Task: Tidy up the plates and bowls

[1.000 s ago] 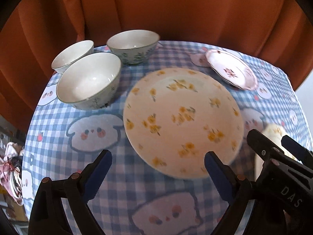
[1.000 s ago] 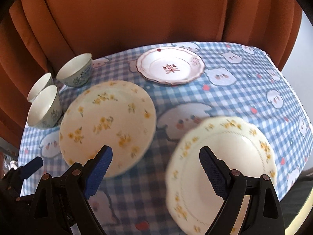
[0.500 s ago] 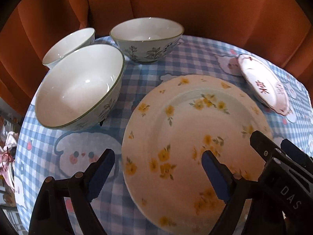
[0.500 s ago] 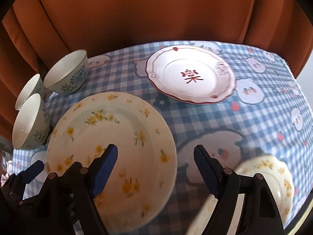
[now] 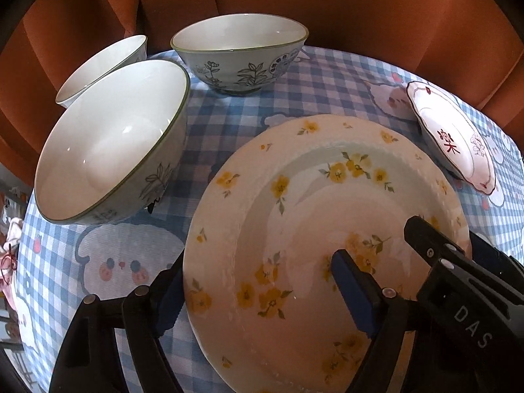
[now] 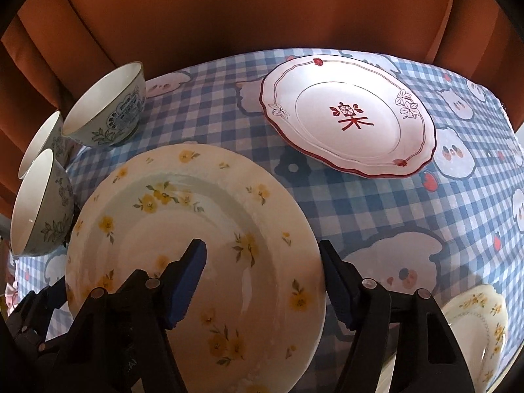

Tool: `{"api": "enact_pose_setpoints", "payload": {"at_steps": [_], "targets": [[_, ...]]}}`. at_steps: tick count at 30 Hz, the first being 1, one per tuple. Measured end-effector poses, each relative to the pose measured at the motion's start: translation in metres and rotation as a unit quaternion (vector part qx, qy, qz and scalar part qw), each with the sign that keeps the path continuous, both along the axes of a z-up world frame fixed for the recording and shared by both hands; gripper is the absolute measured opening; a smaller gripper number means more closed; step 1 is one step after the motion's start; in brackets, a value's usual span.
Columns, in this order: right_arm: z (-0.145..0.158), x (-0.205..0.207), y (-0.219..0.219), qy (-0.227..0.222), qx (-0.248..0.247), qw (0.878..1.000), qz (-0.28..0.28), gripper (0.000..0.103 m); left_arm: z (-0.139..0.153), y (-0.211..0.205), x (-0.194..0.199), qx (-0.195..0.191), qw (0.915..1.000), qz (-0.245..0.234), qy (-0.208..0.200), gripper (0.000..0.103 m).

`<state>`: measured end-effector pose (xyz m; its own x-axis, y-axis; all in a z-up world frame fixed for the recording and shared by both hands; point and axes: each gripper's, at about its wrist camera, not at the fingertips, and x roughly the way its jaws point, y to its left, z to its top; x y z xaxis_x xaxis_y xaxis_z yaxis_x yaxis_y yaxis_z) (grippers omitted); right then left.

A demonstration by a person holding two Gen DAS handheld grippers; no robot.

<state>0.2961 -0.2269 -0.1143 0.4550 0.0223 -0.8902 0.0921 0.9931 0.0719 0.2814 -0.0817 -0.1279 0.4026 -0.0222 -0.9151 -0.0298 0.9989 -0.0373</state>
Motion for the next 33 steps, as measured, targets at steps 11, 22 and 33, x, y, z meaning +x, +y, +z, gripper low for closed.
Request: {"api": "enact_pose_setpoints", "payload": {"at_steps": [11,22,33], "targets": [[0.001,-0.033,0.012,0.017,0.003,1.000,-0.004,0.072,0.002,0.011,-0.036,0.017,0.9995,-0.022,0.012,0.083],[0.000,-0.096,0.034,0.039,0.006,0.999,-0.009,0.072,0.001,0.032,-0.090,0.026,0.9977,-0.054,0.032,0.083],[-0.002,-0.098,0.036,0.042,0.006,0.999,0.015,0.059,0.002,0.041,-0.093,0.012,0.9979,-0.056,0.031,0.083]]}}
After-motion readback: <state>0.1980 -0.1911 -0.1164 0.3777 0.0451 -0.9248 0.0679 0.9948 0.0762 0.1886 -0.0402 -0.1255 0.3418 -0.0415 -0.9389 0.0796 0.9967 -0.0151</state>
